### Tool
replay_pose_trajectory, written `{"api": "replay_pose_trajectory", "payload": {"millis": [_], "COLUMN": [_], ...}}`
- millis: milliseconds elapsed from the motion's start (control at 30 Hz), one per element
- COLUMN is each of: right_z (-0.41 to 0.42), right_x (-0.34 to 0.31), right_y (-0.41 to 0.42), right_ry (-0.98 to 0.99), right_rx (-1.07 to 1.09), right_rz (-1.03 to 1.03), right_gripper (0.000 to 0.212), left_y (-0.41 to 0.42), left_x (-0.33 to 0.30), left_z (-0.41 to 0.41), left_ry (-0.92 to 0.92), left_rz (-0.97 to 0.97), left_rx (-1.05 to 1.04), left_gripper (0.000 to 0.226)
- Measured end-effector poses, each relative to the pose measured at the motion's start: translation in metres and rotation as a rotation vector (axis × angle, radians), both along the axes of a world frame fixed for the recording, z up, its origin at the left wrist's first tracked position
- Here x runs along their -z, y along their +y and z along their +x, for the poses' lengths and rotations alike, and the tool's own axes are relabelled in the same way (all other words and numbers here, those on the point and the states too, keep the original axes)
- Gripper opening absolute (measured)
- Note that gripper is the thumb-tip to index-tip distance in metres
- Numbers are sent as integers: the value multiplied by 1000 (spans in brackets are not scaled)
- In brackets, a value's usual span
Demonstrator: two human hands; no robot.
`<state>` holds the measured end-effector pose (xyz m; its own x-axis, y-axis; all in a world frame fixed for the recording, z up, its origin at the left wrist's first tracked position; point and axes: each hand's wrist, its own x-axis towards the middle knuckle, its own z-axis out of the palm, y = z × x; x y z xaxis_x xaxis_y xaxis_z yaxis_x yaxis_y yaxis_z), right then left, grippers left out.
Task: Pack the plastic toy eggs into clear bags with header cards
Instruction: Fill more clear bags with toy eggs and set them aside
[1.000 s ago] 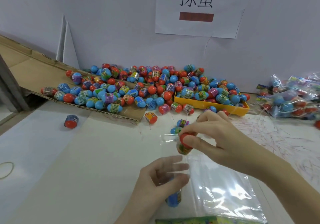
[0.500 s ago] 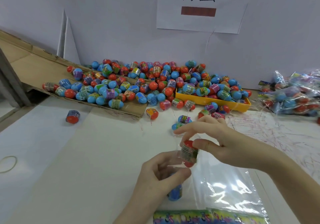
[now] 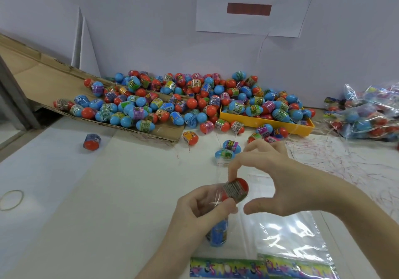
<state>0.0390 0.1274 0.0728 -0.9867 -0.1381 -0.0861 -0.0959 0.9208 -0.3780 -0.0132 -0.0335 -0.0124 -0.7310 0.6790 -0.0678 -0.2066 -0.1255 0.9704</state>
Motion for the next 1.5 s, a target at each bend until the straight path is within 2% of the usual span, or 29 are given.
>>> {"api": "replay_pose_trajectory", "payload": {"millis": [200, 367, 533, 600, 633, 700, 733, 767, 800, 900, 967, 1033, 1100, 1167, 1300, 1367, 1433, 1500], "right_z": [-2, -1, -1, -1, -5, -16, -25, -34, -42, -55, -61, -63, -63, -59, -44, -34, -24, -16], "right_x": [-3, 2, 12, 10, 9, 9, 13, 17, 23, 53, 70, 76, 79, 74, 42, 24, 8, -5], "right_y": [-5, -9, -8, -3, 2, 14, 22, 27, 31, 39, 38, 35, 35, 34, 25, 18, 11, 1], "right_ry": [52, 29, -7, 12, 82, 350, 464, 513, 483, 250, 267, 330, 385, 453, 572, 577, 562, 507], "right_rx": [-121, -134, -184, -152, -70, 227, 375, 468, 503, 418, 331, 289, 274, 314, 544, 566, 513, 403], "right_rz": [142, 139, 139, -17, -162, -544, -637, -569, -415, 53, 280, 410, 442, 291, -423, -645, -743, -700], "right_gripper": [31, 20, 27, 31, 32, 20, 10, 4, 5, 36, 45, 42, 38, 35, 22, 18, 20, 31], "left_y": [0, 1, 0, -1, 0, 0, 0, 0, 0, 0, 1, 1, 0, 0, 1, 2, 1, 0], "left_x": [-1, 1, 1, 2, 2, 2, 2, 2, 1, 0, 0, 1, 1, 2, 2, 2, 2, 1], "left_z": [1, 0, -1, -1, -1, -2, -2, -1, -1, -1, 0, -1, -1, -2, -3, -2, -1, 0], "left_ry": [-24, -40, -39, -73, -98, -117, -107, -96, -85, -65, -64, -63, -61, -62, -73, -89, -107, -111], "left_rz": [28, 15, 1, 15, 31, 40, 33, 28, 25, 20, 21, 18, 13, 8, 8, 16, 29, 40], "left_rx": [3, -13, -28, -34, -33, -26, -21, -14, -9, 6, 11, 15, 22, 24, 27, 21, 18, 20], "left_gripper": [37, 49, 50, 53, 56, 56, 55, 53, 52, 52, 52, 52, 53, 55, 53, 52, 50, 51]}}
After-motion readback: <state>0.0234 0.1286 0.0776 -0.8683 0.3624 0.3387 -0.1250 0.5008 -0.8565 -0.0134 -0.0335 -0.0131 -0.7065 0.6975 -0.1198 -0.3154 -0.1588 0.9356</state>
